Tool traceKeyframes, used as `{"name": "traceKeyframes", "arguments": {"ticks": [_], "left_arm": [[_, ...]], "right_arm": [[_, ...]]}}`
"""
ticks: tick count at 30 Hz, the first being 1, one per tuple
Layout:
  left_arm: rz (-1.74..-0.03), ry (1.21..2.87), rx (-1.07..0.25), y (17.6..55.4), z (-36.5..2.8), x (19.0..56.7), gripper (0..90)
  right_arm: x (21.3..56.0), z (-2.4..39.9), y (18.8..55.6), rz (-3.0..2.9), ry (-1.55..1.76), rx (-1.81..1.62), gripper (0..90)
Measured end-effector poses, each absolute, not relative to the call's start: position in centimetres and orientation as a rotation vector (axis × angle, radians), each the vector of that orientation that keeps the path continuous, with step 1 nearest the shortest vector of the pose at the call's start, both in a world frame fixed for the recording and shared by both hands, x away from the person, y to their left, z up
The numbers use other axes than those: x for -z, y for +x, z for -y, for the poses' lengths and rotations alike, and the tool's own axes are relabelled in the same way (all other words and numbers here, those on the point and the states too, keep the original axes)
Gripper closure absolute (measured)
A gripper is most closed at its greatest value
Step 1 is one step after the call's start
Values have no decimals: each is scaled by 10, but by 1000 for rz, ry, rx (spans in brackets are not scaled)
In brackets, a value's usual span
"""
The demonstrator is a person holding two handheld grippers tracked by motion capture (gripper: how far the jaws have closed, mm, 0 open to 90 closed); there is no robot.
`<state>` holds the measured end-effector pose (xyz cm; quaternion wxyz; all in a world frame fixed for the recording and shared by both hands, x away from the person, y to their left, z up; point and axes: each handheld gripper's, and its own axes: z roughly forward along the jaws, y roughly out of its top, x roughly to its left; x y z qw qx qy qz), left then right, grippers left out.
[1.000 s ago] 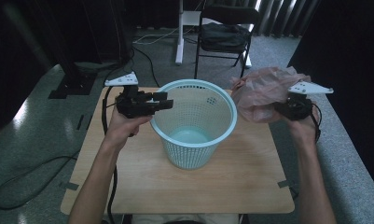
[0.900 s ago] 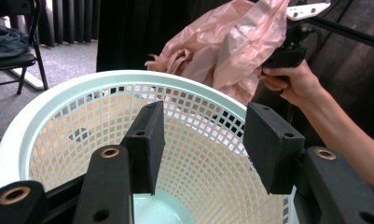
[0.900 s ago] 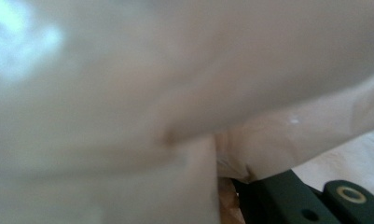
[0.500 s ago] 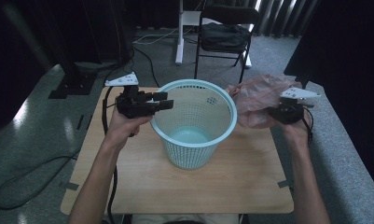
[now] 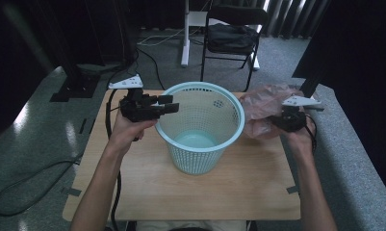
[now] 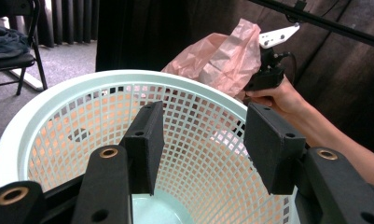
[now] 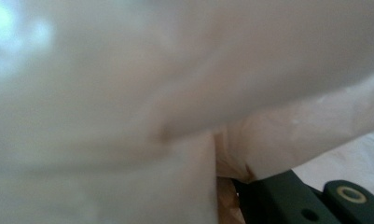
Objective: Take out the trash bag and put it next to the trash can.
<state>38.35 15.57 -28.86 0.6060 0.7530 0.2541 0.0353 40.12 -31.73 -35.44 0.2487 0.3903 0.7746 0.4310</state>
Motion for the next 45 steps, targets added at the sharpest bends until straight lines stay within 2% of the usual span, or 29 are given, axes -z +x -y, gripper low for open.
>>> {"name": "traceKeyframes", "arguments": {"ticks": [35, 45], "left_arm": [[-578, 1743, -80, 383, -154, 290, 478], [-579, 1741, -82, 383, -155, 290, 478]], "right_arm": [[406, 301, 421, -2219, 1126, -1131, 850], [409, 300, 423, -2224, 1135, -1131, 849]]}}
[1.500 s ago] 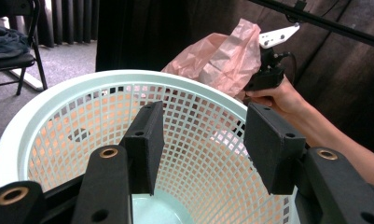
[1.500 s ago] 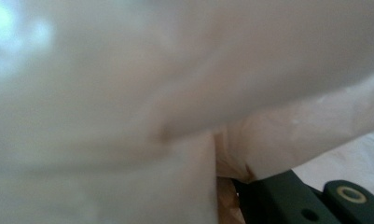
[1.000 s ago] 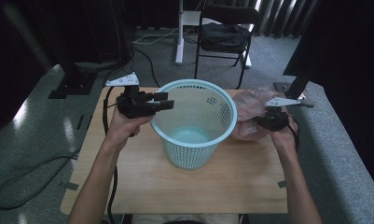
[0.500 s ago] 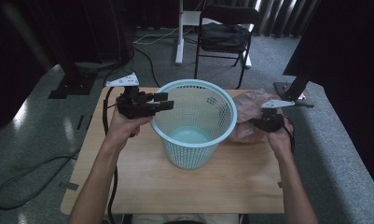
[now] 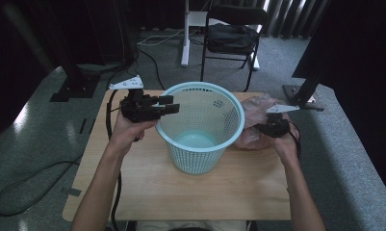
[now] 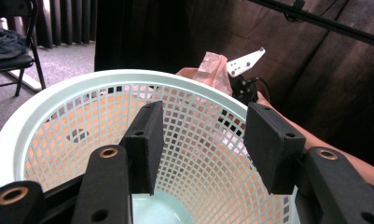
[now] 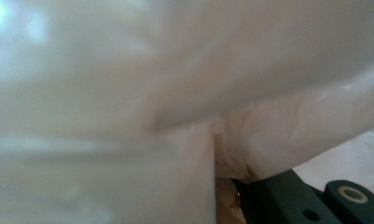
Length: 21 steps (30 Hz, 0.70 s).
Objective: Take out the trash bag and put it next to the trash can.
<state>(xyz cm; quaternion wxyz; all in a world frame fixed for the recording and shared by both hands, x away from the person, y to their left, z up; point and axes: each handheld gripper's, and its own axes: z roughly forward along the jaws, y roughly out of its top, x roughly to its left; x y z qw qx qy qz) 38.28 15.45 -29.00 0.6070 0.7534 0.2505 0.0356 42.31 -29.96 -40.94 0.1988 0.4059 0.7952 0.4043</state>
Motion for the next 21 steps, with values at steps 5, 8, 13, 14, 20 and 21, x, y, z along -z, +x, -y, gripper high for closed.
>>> {"name": "traceKeyframes", "arguments": {"ticks": [5, 8, 13, 14, 20, 21], "left_arm": [[-579, 1740, -84, 383, -155, 290, 478], [-578, 1741, -83, 383, -155, 290, 478], [-577, 1742, -83, 383, -155, 290, 478], [-577, 1742, -83, 383, -155, 290, 478], [-577, 1743, -84, 383, -155, 290, 478], [-577, 1743, -84, 383, -155, 290, 478]], "right_arm": [[411, 298, 424, -2229, 1136, -1133, 846], [412, 298, 425, -2230, 1136, -1134, 844], [413, 297, 426, -2230, 1139, -1138, 843], [413, 297, 426, -2230, 1138, -1137, 843], [414, 296, 427, -2235, 1136, -1133, 834], [414, 296, 427, -2235, 1137, -1133, 831]]}}
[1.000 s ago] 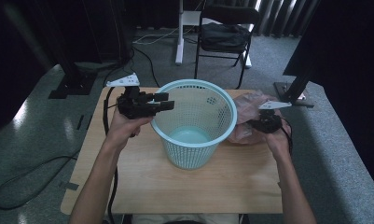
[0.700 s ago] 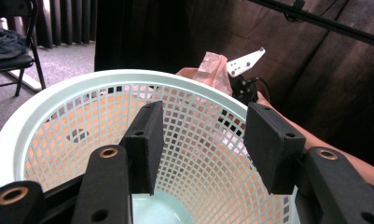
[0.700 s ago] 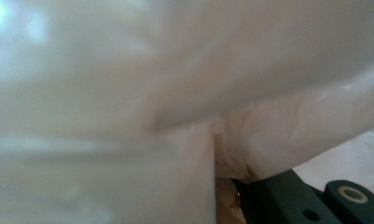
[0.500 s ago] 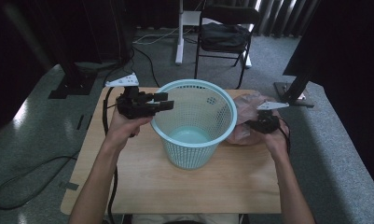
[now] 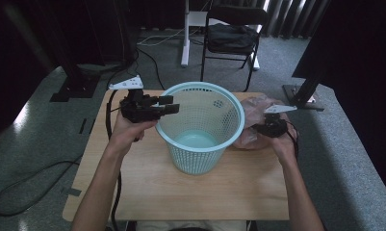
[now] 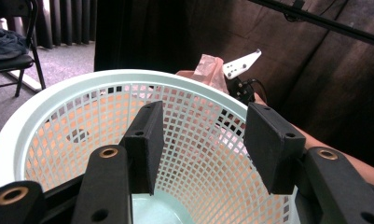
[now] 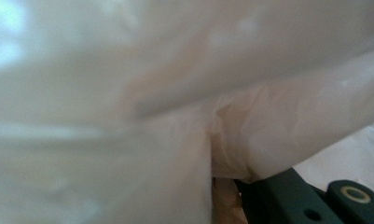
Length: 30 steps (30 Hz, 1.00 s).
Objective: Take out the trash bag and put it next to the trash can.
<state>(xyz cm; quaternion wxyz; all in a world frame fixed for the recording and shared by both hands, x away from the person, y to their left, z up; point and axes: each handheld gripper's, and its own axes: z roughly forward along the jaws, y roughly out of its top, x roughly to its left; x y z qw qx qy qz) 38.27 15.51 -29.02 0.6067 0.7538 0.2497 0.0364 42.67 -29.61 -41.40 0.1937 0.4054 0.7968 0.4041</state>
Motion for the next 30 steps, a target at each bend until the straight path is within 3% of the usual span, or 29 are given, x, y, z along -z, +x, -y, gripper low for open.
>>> {"name": "traceKeyframes", "arguments": {"ticks": [16, 30], "left_arm": [[-578, 1746, -81, 384, -154, 291, 474], [-575, 1749, -83, 383, -153, 291, 473]], "right_arm": [[416, 297, 428, -2250, 1144, -1127, 739], [414, 300, 426, -2306, 1160, -1081, 503]]}}
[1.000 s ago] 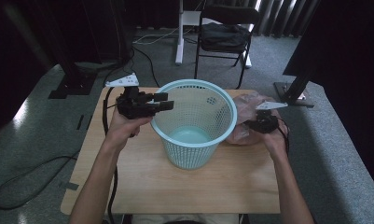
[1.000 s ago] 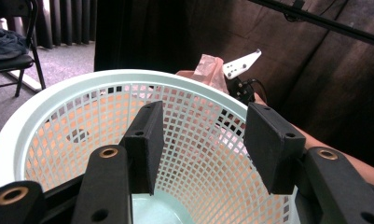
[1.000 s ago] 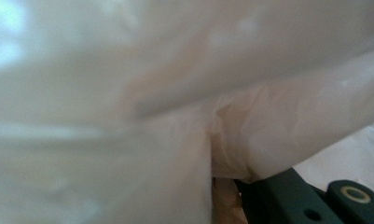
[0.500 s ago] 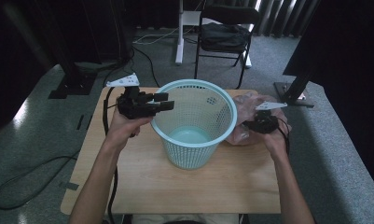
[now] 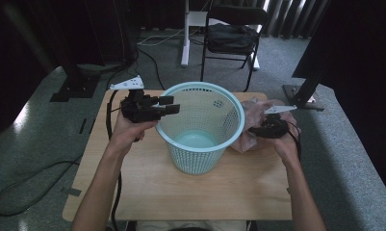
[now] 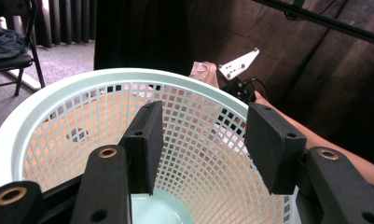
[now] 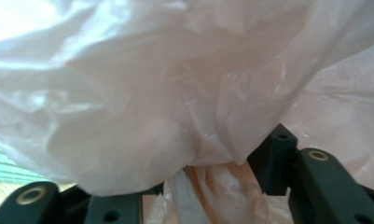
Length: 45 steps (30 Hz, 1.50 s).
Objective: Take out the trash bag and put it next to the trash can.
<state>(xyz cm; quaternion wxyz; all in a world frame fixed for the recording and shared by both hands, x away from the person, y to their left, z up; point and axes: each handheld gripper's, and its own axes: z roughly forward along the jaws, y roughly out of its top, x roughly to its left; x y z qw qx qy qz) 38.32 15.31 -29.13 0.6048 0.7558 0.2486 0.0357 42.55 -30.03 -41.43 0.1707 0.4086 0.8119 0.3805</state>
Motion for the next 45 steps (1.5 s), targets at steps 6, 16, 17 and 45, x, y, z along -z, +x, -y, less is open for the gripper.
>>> {"name": "traceKeyframes", "arguments": {"ticks": [6, 16, 17, 45], "left_arm": [[-575, 1752, -82, 383, -152, 292, 473], [-574, 1753, -82, 383, -152, 292, 467], [-574, 1753, -82, 384, -152, 292, 467], [-577, 1754, -80, 384, -151, 292, 465]], "right_arm": [[406, 303, 419, -2325, 1157, -1047, 433], [385, 307, 406, -2371, 1096, -1012, 398], [380, 307, 404, -2390, 1088, -1006, 384], [344, 321, 382, -2335, 1043, -1100, 358]]}}
